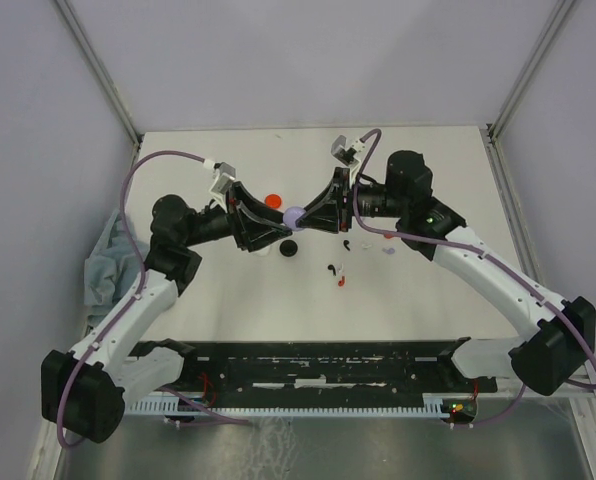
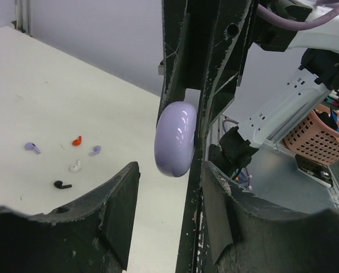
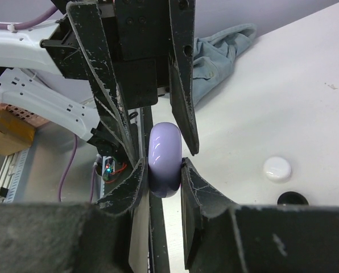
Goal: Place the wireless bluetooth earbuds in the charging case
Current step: Pick up the charging case at the center of the board, then open the charging case.
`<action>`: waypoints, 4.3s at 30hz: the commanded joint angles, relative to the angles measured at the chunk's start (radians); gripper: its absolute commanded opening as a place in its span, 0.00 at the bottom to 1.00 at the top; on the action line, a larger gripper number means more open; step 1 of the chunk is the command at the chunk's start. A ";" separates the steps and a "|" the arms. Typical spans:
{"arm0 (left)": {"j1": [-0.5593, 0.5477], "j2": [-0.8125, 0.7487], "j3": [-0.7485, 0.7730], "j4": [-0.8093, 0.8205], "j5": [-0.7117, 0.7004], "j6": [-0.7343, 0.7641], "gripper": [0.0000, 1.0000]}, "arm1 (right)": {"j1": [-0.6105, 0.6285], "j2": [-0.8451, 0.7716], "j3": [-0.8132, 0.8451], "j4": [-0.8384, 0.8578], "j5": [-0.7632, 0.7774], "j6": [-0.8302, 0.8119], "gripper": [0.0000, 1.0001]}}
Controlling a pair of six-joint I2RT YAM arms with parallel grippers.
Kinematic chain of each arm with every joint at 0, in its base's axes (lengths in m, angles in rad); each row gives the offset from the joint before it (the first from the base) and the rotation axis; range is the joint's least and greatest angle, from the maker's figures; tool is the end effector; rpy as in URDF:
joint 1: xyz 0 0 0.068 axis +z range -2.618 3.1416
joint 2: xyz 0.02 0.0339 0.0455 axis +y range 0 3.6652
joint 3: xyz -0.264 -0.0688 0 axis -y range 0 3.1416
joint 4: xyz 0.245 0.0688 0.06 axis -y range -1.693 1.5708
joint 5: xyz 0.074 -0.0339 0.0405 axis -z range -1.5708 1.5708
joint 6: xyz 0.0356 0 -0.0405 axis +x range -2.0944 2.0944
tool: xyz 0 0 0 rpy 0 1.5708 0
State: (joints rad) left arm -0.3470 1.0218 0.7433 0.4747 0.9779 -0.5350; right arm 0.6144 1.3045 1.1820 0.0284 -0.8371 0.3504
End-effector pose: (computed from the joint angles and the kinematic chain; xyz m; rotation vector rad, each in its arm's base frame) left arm 0.2028 -0.1048 0.3473 0.7503 1.4373 -1.3622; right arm 0.2286 0.1936 0.3886 -0.9088 1.5995 1.3919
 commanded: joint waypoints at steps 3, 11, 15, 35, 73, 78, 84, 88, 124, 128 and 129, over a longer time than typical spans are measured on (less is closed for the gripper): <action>-0.022 0.013 0.040 0.148 0.040 -0.064 0.53 | 0.008 0.009 0.043 0.033 -0.041 -0.014 0.11; -0.041 0.020 0.031 0.151 0.042 -0.071 0.42 | 0.010 0.011 0.048 0.046 -0.045 -0.016 0.13; -0.043 0.017 0.030 0.150 0.041 -0.065 0.30 | 0.009 0.010 0.048 0.049 -0.060 -0.016 0.17; -0.049 -0.020 0.063 -0.108 0.065 0.139 0.07 | 0.011 0.032 0.096 -0.058 -0.095 -0.056 0.41; -0.072 -0.033 -0.038 0.101 -0.026 -0.016 0.43 | 0.053 0.032 0.061 0.050 -0.060 0.007 0.17; -0.072 -0.039 -0.052 0.129 -0.031 -0.034 0.35 | 0.054 0.023 0.054 0.060 -0.058 0.010 0.17; -0.072 -0.060 -0.071 0.133 -0.024 0.010 0.13 | 0.053 0.007 0.053 0.031 -0.039 -0.016 0.34; -0.072 -0.094 -0.094 0.133 -0.006 0.093 0.06 | 0.054 0.000 0.054 0.006 -0.031 -0.033 0.44; -0.096 -0.162 -0.159 0.110 0.056 0.353 0.03 | 0.057 0.023 0.097 -0.185 0.205 -0.124 0.56; -0.095 -0.162 -0.169 0.110 0.053 0.355 0.03 | 0.057 0.034 0.109 -0.213 0.226 -0.131 0.57; -0.096 -0.162 -0.171 0.110 0.051 0.357 0.03 | 0.057 0.033 0.109 -0.217 0.229 -0.132 0.58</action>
State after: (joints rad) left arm -0.4377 0.8822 0.5739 0.5179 1.0050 -0.2405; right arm 0.6731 1.3289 1.2480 -0.1585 -0.6674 0.2470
